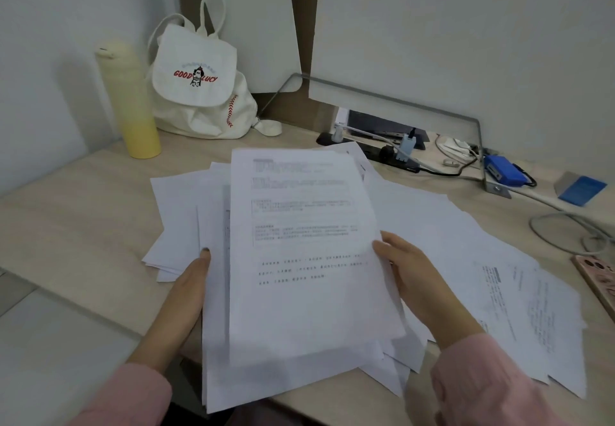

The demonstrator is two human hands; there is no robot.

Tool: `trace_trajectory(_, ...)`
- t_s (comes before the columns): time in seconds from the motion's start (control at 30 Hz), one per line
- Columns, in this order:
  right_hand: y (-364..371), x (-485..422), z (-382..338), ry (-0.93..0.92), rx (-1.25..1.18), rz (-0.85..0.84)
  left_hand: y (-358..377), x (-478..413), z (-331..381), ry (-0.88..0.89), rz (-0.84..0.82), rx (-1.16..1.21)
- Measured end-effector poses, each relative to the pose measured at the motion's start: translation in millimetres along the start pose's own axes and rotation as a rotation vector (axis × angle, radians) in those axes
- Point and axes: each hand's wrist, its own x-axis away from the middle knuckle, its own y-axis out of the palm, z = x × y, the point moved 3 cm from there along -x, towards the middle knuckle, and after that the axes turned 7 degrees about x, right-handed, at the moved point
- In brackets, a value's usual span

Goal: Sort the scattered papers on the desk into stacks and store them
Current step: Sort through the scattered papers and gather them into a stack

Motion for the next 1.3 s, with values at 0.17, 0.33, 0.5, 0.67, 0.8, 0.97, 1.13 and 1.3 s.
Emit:
trace_trajectory(0.17,18.5,-1.2,18.3,0.004,0.346,0.091,2.2,1.0,1.8,0.010,-0.008,0.026)
trace_trajectory(0.33,29.7,-5.5,30.1,-0.046,0.538,0.068,-0.8,3.2,-2.8,0.044,-0.047,-0.070)
trace_trajectory(0.5,-3.8,-13.7,30.5,-0.281,0.999,0.312,-0.6,2.4,-2.3,0.041,-0.032,-0.121)
trace_trajectory(0.67,-33.8,-11.6,45.2,-0.301,1.300,0.391,-0.1,3.4,-2.4,0.032,-0.031,-0.140)
trace_trajectory(0.8,-51.1,-21.8,56.7,-0.200,1.305,0.410,-0.5,3.7,-1.5,0.012,-0.007,-0.160)
trace_trajectory(0.97,-65.3,-32.5,54.3,-0.012,1.275,0.419,0.0,5.8,0.1,-0.001,0.008,-0.172)
trace_trajectory(1.13,-71.1,-35.3,45.9,-0.067,1.579,0.399,1.9,7.1,2.1,0.003,0.025,-0.172)
trace_trajectory(1.3,-51.8,-15.3,11.0,-0.275,1.383,0.423,1.4,7.8,2.3,-0.006,0.021,-0.160)
